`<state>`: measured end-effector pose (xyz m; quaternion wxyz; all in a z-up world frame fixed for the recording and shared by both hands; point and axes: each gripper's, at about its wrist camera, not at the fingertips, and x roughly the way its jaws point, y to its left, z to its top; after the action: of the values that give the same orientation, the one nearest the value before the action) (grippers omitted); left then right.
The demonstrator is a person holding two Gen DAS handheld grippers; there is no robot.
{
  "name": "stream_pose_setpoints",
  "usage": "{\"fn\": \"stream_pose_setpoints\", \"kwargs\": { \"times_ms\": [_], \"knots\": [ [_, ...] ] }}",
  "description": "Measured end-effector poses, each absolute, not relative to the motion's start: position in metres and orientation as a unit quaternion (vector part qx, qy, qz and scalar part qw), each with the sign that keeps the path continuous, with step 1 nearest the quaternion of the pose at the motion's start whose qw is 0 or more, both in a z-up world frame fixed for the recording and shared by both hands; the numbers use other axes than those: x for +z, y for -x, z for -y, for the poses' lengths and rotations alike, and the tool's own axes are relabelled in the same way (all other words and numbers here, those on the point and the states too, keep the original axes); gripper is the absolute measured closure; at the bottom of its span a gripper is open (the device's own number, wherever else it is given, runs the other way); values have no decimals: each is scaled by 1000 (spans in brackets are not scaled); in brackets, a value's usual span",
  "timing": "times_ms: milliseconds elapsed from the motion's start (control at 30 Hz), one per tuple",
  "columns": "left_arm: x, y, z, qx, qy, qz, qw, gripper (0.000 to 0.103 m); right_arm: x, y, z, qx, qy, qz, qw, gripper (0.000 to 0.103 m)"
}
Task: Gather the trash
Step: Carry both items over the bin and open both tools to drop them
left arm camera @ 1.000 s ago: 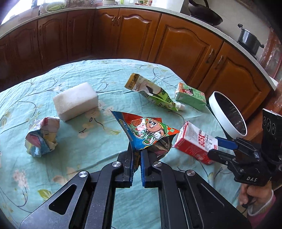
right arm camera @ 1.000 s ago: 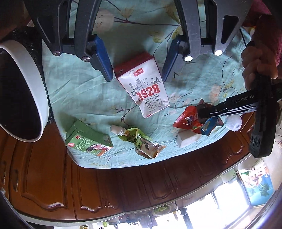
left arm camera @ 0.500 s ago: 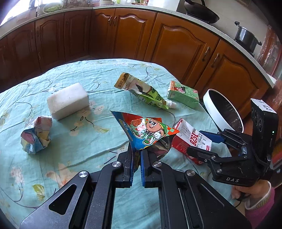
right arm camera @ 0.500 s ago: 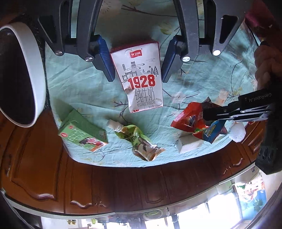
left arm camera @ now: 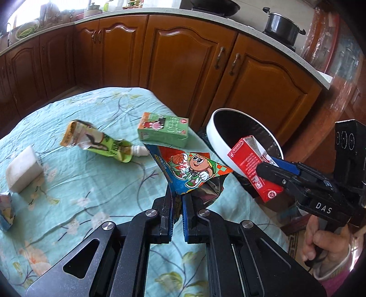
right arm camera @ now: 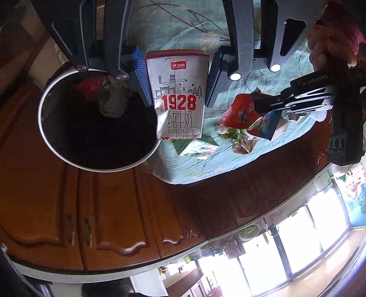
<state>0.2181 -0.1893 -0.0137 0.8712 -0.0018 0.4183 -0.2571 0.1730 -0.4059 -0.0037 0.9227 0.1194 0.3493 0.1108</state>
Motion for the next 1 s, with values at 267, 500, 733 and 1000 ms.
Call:
{"fn": "stream_pose_setpoints", "kwargs": {
  "times_ms": [267,500,733,1000],
  "knots": [
    [-5,-226,233,-288,-19,-412,864,98,-4,-177,446,69,-140,-345,926,56],
    [-2,-239,266,-305,-30,-417,855,98,-9,-185,466,47,-148,-349,924,56],
    [0,-252,305,-314,-60,-415,852,98,-11,-198,480,28,-152,-357,921,56],
    [-7,-267,339,-321,-81,-431,839,98,-15,-209,497,15,-156,-362,919,56]
  ]
}}
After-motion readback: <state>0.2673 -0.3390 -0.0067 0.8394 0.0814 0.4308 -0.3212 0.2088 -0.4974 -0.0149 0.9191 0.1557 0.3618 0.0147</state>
